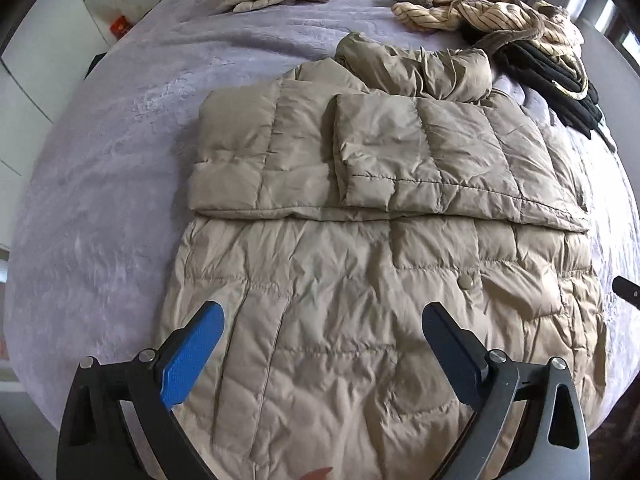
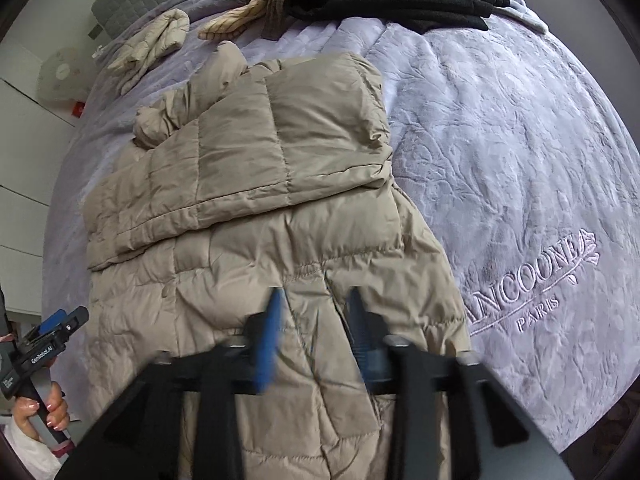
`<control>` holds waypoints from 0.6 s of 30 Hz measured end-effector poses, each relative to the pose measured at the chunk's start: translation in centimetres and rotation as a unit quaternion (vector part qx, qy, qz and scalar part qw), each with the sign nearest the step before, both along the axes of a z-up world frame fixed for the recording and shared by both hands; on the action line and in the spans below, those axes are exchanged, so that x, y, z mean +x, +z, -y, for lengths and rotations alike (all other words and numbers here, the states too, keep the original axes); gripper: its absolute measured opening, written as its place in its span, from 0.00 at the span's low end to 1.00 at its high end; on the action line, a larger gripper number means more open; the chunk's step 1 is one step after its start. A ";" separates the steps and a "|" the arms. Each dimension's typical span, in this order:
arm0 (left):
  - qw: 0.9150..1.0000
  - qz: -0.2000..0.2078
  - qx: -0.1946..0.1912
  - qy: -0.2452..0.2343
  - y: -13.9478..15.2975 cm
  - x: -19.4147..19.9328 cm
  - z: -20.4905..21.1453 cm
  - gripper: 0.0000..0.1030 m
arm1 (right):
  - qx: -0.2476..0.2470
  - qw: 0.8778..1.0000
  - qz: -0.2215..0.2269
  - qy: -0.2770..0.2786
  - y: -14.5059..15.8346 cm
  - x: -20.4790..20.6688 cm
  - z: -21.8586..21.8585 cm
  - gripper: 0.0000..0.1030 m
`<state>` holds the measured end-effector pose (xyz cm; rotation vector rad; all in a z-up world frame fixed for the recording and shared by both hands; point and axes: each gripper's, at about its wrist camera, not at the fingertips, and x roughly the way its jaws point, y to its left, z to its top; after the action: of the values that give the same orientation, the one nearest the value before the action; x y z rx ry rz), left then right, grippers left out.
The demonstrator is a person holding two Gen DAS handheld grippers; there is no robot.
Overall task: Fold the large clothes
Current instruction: 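Open both grippers and move them toward the jacket hem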
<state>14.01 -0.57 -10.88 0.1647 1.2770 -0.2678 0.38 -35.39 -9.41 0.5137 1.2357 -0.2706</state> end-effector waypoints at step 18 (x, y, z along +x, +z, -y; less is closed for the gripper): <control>0.998 0.017 0.048 0.027 3.1 -4.3 1.3 0.97 | 0.024 0.998 0.038 0.039 3.1 -2.4 0.1 1.00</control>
<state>9.72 -1.91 -7.76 0.2155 1.2598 -0.1571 -2.02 -35.51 -6.36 0.5107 1.1880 -0.1540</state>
